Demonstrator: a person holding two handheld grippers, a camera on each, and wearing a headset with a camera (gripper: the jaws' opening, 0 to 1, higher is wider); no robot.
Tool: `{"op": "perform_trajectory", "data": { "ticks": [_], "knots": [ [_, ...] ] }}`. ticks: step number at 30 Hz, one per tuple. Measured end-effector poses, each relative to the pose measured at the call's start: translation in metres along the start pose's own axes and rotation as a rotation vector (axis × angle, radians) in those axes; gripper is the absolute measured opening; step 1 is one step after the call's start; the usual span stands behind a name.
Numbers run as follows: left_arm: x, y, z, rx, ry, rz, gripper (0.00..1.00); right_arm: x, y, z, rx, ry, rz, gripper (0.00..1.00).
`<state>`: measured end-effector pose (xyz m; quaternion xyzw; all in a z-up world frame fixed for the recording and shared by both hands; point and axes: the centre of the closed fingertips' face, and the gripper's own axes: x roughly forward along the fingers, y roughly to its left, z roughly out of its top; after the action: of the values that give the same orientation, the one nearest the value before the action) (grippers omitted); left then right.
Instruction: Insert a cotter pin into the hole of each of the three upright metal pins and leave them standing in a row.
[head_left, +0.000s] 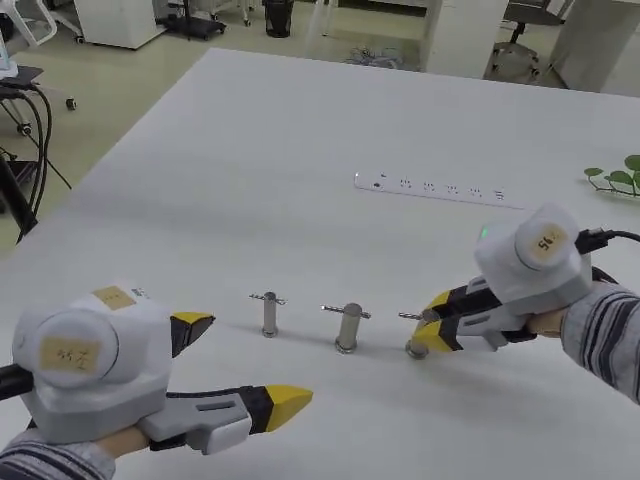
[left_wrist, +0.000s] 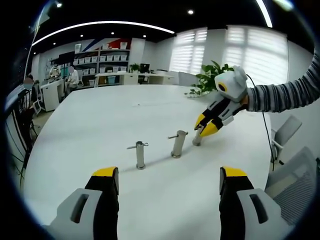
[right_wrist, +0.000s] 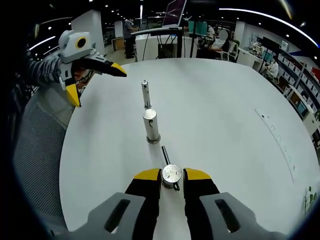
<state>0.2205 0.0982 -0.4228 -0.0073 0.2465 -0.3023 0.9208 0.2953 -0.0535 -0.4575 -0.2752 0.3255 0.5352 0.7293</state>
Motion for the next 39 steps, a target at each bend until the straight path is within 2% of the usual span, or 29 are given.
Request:
{"op": "perform_trajectory", "data": {
  "ticks": [4,11,13,16,18,21,25,29,33,39],
  "knots": [
    [-0.002,0.001,0.002,0.0,0.0,0.003,0.82,-0.006,-0.002,0.002,0.021,-0.004,-0.03,0.2],
    [-0.007,0.003,0.004,-0.002,-0.005,0.009,0.85,-0.027,0.006,0.013,0.064,-0.074,-0.093,0.3],
    [-0.008,0.003,0.004,-0.007,-0.001,0.009,0.86,-0.033,0.01,0.015,0.096,-0.082,-0.109,0.36],
    [-0.012,0.005,0.007,-0.005,-0.007,0.015,0.87,-0.042,0.015,0.024,0.125,-0.145,-0.138,0.39],
    [-0.015,0.006,0.011,-0.021,-0.032,0.024,0.88,-0.049,0.019,0.026,0.158,-0.165,-0.147,0.42],
    [-0.019,0.007,0.014,-0.023,-0.04,0.039,0.88,-0.058,0.024,0.03,0.185,-0.199,-0.181,0.46],
    [-0.026,0.005,0.017,-0.021,-0.046,0.049,0.89,-0.067,0.032,0.034,0.225,-0.242,-0.202,0.5],
    [-0.034,0.001,0.019,-0.012,-0.055,0.053,0.91,-0.074,0.041,0.038,0.245,-0.28,-0.228,0.53],
    [-0.04,-0.001,0.017,-0.019,-0.053,0.057,0.93,-0.079,0.048,0.039,0.314,-0.327,-0.253,0.6],
    [-0.046,-0.003,0.016,-0.026,-0.058,0.071,0.96,-0.082,0.067,0.035,0.382,-0.366,-0.28,0.67]
  ]
}}
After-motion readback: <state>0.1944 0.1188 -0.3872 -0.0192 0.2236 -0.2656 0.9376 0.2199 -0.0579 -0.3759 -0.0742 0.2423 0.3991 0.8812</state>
